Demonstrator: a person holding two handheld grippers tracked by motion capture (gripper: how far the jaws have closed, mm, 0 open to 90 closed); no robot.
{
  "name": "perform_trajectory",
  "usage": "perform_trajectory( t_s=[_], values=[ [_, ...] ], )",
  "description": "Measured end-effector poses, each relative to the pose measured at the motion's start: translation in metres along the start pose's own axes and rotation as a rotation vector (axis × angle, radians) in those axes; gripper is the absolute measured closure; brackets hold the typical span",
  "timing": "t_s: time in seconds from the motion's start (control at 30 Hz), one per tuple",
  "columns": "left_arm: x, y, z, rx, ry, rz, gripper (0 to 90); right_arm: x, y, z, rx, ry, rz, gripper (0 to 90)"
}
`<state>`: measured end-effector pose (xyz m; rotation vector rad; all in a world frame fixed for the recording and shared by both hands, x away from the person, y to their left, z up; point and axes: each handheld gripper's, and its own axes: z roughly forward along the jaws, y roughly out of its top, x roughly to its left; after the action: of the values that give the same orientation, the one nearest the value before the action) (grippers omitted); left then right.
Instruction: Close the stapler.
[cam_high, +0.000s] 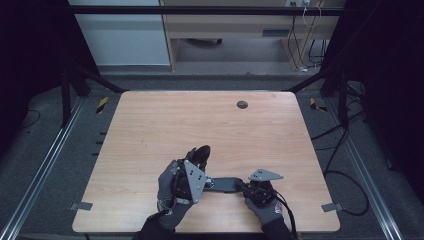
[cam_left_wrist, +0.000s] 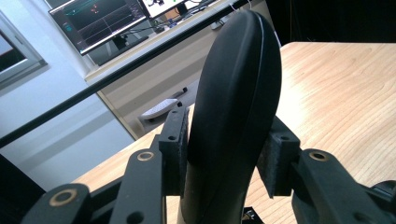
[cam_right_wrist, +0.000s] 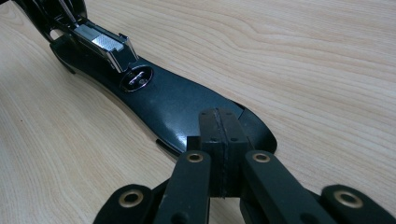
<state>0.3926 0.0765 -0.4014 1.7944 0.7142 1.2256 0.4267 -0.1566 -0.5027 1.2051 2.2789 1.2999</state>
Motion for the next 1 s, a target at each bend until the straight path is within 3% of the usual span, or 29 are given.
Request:
perform_trajectory(
  t_s=[0.27,1.0],
  values=[
    [-0.009,0.000,0.003,0.001,0.001,0.035,57.7,0.000,0.000,0.000,-0.001,0.002,-0.002,90.0],
    [-0.035,-0.002,0.011,0.015,0.028,0.182,58.4,0.000,-0.001,0.000,-0.005,0.001,-0.005,90.0]
  ],
)
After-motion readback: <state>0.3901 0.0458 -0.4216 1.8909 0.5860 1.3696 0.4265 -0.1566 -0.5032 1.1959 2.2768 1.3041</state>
